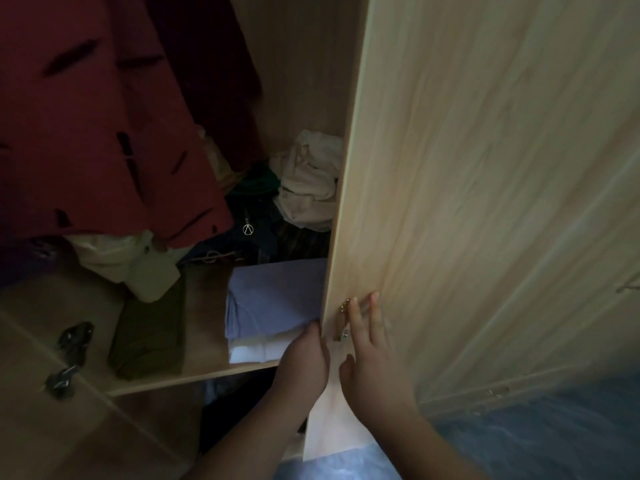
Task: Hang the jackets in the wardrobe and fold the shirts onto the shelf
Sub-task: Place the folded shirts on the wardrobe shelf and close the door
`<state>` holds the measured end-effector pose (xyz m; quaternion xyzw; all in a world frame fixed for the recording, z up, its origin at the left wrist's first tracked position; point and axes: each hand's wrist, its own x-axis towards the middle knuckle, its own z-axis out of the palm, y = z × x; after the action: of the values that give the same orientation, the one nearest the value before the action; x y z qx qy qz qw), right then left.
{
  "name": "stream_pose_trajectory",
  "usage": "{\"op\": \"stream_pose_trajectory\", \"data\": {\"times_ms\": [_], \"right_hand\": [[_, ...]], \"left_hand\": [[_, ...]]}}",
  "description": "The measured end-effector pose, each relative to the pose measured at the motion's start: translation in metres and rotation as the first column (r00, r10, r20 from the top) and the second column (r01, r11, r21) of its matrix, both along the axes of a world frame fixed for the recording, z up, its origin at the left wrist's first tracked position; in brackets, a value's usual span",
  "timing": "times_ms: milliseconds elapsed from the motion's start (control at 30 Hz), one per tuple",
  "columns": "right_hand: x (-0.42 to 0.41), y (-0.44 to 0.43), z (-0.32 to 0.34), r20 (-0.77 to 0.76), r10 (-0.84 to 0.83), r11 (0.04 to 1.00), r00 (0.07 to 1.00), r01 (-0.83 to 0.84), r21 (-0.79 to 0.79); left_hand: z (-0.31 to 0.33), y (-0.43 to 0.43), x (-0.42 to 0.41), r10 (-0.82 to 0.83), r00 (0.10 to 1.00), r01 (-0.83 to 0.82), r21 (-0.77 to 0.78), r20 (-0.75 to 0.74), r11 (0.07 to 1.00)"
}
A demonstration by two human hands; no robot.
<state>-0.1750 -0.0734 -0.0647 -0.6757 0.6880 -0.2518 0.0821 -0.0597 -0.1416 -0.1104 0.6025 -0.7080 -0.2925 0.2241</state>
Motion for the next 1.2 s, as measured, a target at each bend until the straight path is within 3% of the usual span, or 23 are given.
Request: {"op": "stream_pose_trajectory", "data": {"times_ms": [133, 300, 400, 633, 800, 1067, 1133, 1200], "right_hand": [[-0.014, 0.01, 0.003, -0.013, 0.064, 0.998, 0.998, -0.064, -0.003], [-0.021, 0.064, 0.005, -0.209, 0.177, 0.974, 0.962, -0.14, 0.177], [-0.02, 0.099, -0.002, -0.265, 0.277, 0.952, 0.924, -0.225, 0.208], [0.017, 0.167, -0.015, -0.194, 0.513, 0.853, 0.836, -0.469, 0.23], [0.075, 0.208, -0.007, -0.106, 0.628, 0.771, 0.771, -0.598, 0.218], [0.167, 0.242, 0.013, -0.075, 0.665, 0.743, 0.743, -0.648, 0.169], [0.186, 0.249, 0.019, -0.06, 0.644, 0.762, 0.763, -0.632, 0.139], [0.204, 0.256, 0.026, -0.045, 0.619, 0.784, 0.784, -0.612, 0.106]], "left_hand": [[0.02, 0.034, 0.011, 0.0, 0.996, 0.0, -0.002, 0.087, 1.0], [0.022, 0.119, 0.033, 0.053, 0.967, -0.054, -0.002, 0.251, 0.999], [0.018, 0.181, 0.049, 0.154, 0.912, -0.152, -0.033, 0.379, 0.988], [0.018, 0.33, 0.107, 0.378, 0.774, -0.388, -0.091, 0.508, 0.917], [0.037, 0.408, 0.178, 0.537, 0.7, -0.56, -0.105, 0.471, 0.822], [0.079, 0.447, 0.28, 0.796, 0.577, -0.797, -0.089, 0.183, 0.598], [0.087, 0.435, 0.305, 0.781, 0.619, -0.775, -0.098, 0.087, 0.625], [0.115, 0.429, 0.312, 0.663, 0.748, -0.662, -0.106, -0.032, 0.742]]}}
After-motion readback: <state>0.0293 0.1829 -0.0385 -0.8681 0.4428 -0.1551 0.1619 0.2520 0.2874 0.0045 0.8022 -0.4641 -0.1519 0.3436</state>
